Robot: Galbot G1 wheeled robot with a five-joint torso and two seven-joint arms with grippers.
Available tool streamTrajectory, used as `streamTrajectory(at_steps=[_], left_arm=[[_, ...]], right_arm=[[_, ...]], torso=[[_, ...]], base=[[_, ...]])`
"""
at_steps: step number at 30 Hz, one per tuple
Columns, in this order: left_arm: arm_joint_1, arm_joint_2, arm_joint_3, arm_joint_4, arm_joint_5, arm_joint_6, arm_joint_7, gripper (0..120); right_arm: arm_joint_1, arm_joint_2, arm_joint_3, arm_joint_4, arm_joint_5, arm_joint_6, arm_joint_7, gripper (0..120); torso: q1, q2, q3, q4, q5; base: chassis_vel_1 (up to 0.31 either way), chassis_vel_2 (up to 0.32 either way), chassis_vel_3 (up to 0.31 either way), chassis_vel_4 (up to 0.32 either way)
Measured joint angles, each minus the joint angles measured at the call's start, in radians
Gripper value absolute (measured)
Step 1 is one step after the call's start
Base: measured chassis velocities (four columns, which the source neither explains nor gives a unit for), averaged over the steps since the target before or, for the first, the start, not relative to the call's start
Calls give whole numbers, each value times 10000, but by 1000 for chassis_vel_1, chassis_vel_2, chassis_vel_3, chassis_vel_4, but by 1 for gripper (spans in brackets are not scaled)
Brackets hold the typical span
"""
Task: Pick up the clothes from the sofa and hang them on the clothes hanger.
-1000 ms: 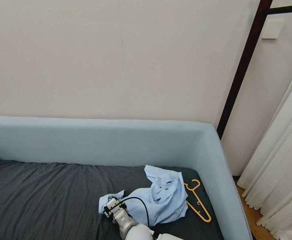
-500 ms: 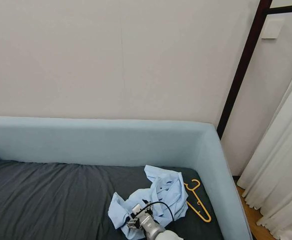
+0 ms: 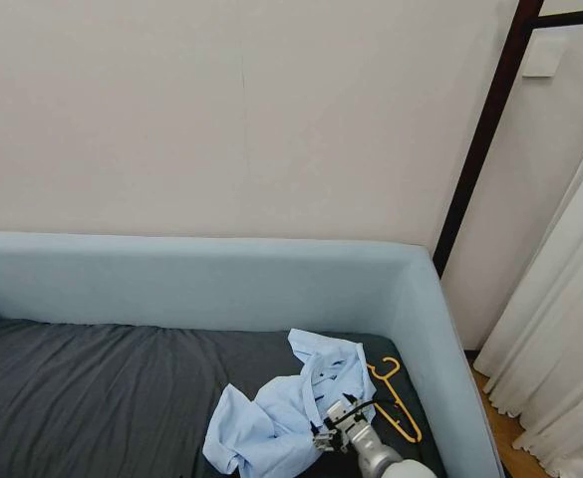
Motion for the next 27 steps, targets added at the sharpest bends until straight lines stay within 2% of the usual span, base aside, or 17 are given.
streamTrajectory(at_steps=[4,5,10,11,13,14,15,16,18,20,26,27], left_arm=[[-687,762,536,-561,-940,1080,65,99],[-687,762,536,-561,-940,1080,65,99],[-1303,1891,973,-1397,-2689,2694,-127,99],[-1303,1891,973,-1397,-2689,2694,-127,99],[-1508,2399,1016,-1631,-3292,3159,-225,99],[-1676,2987,989,-1859,-3878,3557,-301,99],[-1795,3428,947,-1952,-4253,3792,-349,99],[-1795,3428,947,-1952,-4253,3792,-349,99],[-2155,4212,974,-2063,-4925,4201,-346,100],[-2717,4817,1363,-2134,-5635,4660,-343,100],[-3802,5227,2225,-2232,-6726,5395,-623,100],[-4324,5266,2732,-2270,-7276,5730,-836,100]], right_arm=[[-620,-235,910,239,-163,393,-103,100],[-620,-235,910,239,-163,393,-103,100],[-613,-202,1421,337,79,360,-24,100],[-613,-202,1421,337,79,360,-24,100],[-725,-202,1590,359,106,328,37,100],[-774,-169,1680,356,147,302,86,100],[-789,-129,1751,345,175,289,111,100],[-789,-129,1751,345,175,289,111,100],[-890,-54,1947,345,215,254,164,100],[-1115,-13,2298,392,241,204,210,100],[-1481,1,2875,502,261,142,260,100],[-1668,-16,3127,565,276,111,271,100]], torso=[[0,0,0,-3,-1],[0,0,0,-3,-1],[0,0,1,9,-2],[0,0,1,9,-2],[0,0,0,3,-5],[0,0,1,-5,-3],[0,0,1,-2,-1],[0,0,1,-2,-1],[0,-1,1,9,-3],[0,-1,2,7,0],[1,0,1,-1,-4],[1,-1,1,-5,0]], base=[[0,0,0,0],[0,0,0,0],[0,0,0,0],[0,0,0,0],[0,0,0,0],[0,0,0,0],[0,0,0,0],[0,0,0,0],[0,0,0,0],[0,0,0,0],[0,0,0,0],[0,0,0,0]])
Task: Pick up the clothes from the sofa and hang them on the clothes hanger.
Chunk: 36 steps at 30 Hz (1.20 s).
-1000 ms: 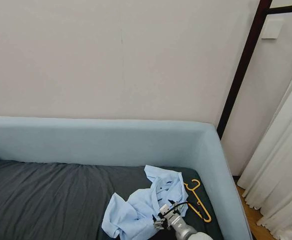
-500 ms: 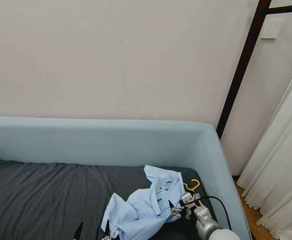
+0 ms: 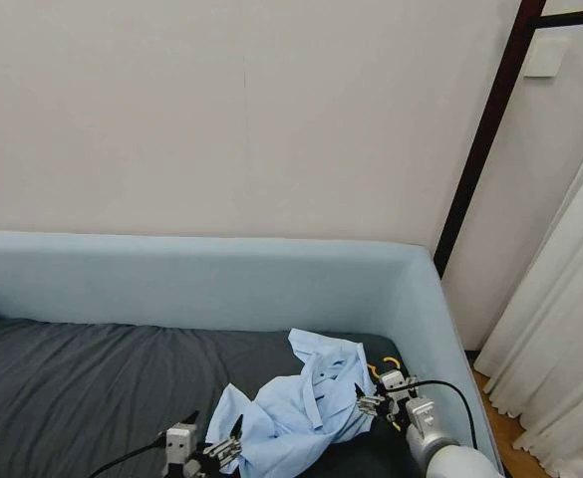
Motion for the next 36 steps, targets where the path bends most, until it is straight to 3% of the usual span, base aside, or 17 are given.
streamTrajectory(at_steps=[4,5,7,10,15,23,28,36], left_arm=[[-2595,-743,2149,520,-1727,1120,-2201,100],[-2595,-743,2149,520,-1727,1120,-2201,100],[-3768,-1147,2896,1050,-2502,1519,-3076,98],[-4562,-1464,3476,1454,-2951,1655,-3368,97],[-5890,-2780,4631,2585,-3582,1637,-3887,95],[-6118,-3555,4781,3412,-3660,1611,-4477,92],[-6299,-4533,4630,4691,-3409,1539,-4786,89],[-6513,-5306,4545,5946,-3325,1530,-4873,88]], right_arm=[[-879,-154,1049,216,55,-100,45,100],[-879,-154,1049,216,55,-100,45,100],[-1338,-195,1553,349,163,-183,76,100],[-1625,-212,1925,421,224,-232,93,100],[-2434,-192,2640,590,232,-282,98,100],[-2960,-159,3112,658,174,-288,92,100],[-3085,-261,3199,753,200,-356,92,100],[-3065,-333,3164,784,288,-403,126,100]], torso=[[0,0,1,6,-1],[0,0,1,6,-1],[0,0,0,5,1],[0,0,1,9,0],[0,0,0,4,0],[0,0,0,7,1],[0,0,-1,7,-1],[0,0,0,7,-1]], base=[[0,0,0,0],[0,0,0,0],[0,0,0,0],[0,0,0,0],[0,0,0,0],[0,0,0,0],[0,0,0,0],[0,0,0,0]])
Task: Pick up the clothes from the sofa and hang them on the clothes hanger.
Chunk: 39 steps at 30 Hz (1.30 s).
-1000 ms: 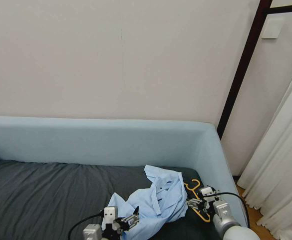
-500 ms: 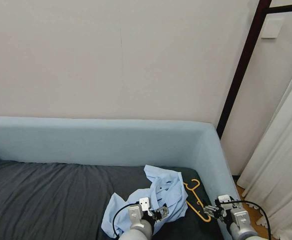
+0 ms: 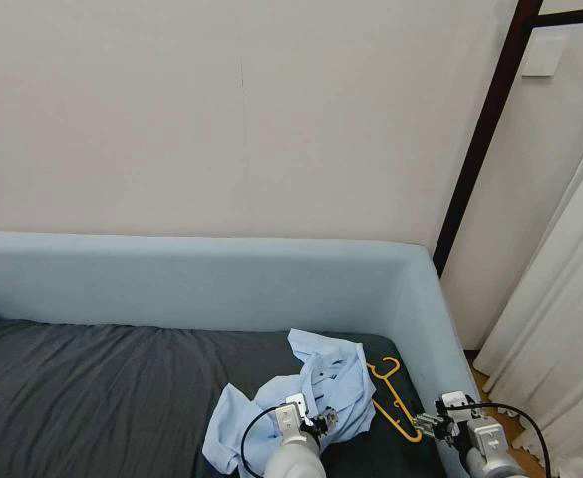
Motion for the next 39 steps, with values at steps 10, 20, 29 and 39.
streamTrajectory(at_steps=[10,20,29,39], left_arm=[[-126,-753,-33,1002,188,2,248,81],[-130,-885,-81,1453,273,59,253,58],[-176,-936,-153,1843,151,69,352,34],[-49,-672,-127,1544,112,107,299,1]], right_arm=[[88,-103,-68,-2,151,-5,45,100],[152,-264,-135,21,394,-123,115,100],[169,-359,-138,77,598,-163,191,100],[287,-306,-303,5,599,-166,202,100]], torso=[[0,0,0,0,0],[0,0,0,0,0],[1,0,0,-1,-2],[0,0,0,0,-2]], base=[[0,0,0,0],[0,0,0,0],[0,0,0,0],[0,0,0,0]])
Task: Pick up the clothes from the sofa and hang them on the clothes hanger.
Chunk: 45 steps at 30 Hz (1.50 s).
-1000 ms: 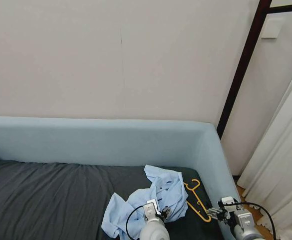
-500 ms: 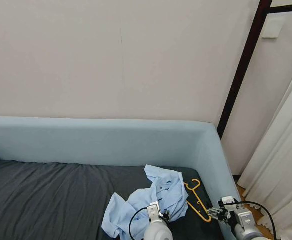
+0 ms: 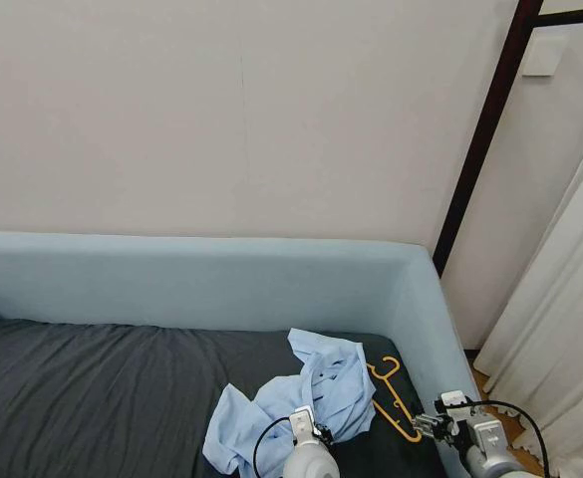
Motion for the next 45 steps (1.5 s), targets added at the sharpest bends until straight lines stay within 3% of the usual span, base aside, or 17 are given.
streamTrajectory(at_steps=[8,17,21,23,27,28,33,36,38,41,45], left_arm=[[222,584,-52,-779,59,104,-49,0],[1556,2117,-856,-3046,322,286,-52,0],[2352,3164,-1139,-4290,363,389,-28,0],[2458,3321,-1156,-4430,357,402,-14,0],[3510,4576,-1483,-5356,363,499,164,0],[3510,4576,-1483,-5356,363,499,164,0],[4254,5105,-1929,-5693,446,528,309,0],[4609,5146,-2306,-5709,540,519,370,0],[4650,5139,-2357,-5712,551,518,371,0],[4804,4993,-2565,-5745,637,510,385,0],[4862,4871,-2609,-5747,736,508,387,0]], right_arm=[[306,-17,-341,-57,-54,7,0,100],[1442,-44,-1289,-428,-490,198,-146,100],[1952,-63,-1641,-588,-697,287,-211,100],[1976,-73,-1642,-589,-707,287,-214,100],[2137,-397,-1646,-828,-1568,735,-784,100],[2137,-397,-1646,-828,-1568,735,-784,100],[2523,-813,-2001,-1537,-3217,1914,-2029,100],[3246,-1007,-2799,-2424,-4573,3081,-3223,100],[3371,-1024,-2937,-2571,-4795,3273,-3386,100],[4807,-828,-4450,-3936,-6842,5046,-4555,100],[6294,-323,-5583,-4964,-8086,5991,-4964,100]], torso=[[0,0,0,-1,-1],[-1,0,0,0,-2],[-1,1,0,3,-1],[-1,1,0,-1,-1],[-1,2,-1,0,-2],[-1,2,-1,0,-2],[-2,2,-1,-3,-2],[-1,2,0,1,2],[-1,2,0,1,0],[-2,1,1,-6,5],[-1,2,0,3,-6]], base=[[0,0,0,0],[0,0,0,0],[0,0,0,0],[0,0,0,0],[0,0,0,0],[0,0,0,0],[0,0,0,0],[0,0,0,0],[0,0,0,0],[0,0,0,0],[0,0,0,0]])
